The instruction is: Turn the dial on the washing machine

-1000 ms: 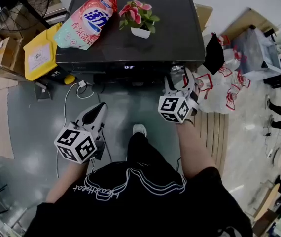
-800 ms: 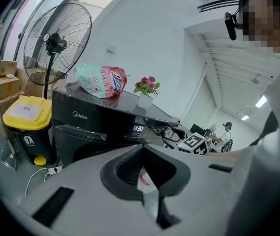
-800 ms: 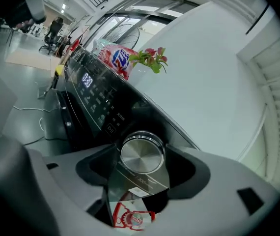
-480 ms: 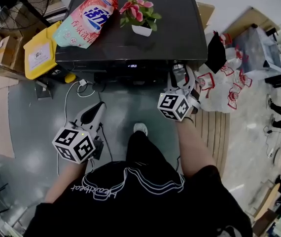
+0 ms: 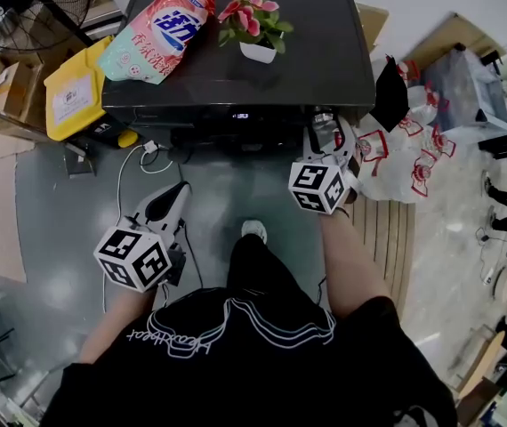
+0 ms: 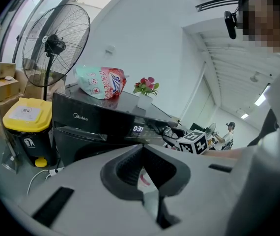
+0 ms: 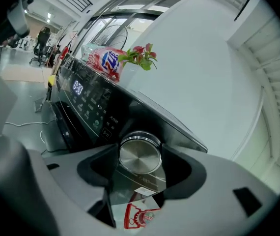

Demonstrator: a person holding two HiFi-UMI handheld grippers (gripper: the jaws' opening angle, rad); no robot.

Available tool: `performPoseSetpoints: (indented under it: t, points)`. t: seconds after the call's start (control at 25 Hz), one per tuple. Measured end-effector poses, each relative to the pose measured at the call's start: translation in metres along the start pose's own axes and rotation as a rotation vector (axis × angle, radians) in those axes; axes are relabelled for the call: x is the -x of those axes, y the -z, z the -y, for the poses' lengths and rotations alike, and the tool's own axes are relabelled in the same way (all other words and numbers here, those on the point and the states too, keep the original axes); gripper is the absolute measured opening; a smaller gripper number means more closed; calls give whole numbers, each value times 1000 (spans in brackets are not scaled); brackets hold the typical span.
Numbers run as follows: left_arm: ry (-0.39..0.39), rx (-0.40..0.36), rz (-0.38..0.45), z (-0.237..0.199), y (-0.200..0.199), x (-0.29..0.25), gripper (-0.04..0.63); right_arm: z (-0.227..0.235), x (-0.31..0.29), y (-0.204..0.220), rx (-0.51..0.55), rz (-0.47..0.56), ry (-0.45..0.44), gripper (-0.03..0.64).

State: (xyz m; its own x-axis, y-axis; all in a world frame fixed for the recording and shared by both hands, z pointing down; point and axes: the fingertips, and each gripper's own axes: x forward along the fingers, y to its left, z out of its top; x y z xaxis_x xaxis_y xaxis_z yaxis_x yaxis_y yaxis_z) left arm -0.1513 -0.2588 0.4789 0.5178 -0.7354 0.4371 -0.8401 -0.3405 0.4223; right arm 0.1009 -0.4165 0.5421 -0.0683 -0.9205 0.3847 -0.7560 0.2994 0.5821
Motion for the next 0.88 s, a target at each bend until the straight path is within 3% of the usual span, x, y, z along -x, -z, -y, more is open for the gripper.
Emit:
performPoseSetpoints:
  t: [0.2, 0.64, 0.88]
  points:
    - [-1, 3, 4, -1, -1, 1, 5, 1, 0, 0, -66, -1, -10, 281]
    - [5, 16, -1, 2, 4, -1, 5, 6, 0, 2, -434, 13, -105, 281]
    - [6, 17, 0, 3, 4, -1, 5, 8, -2, 8, -569, 15, -146, 281]
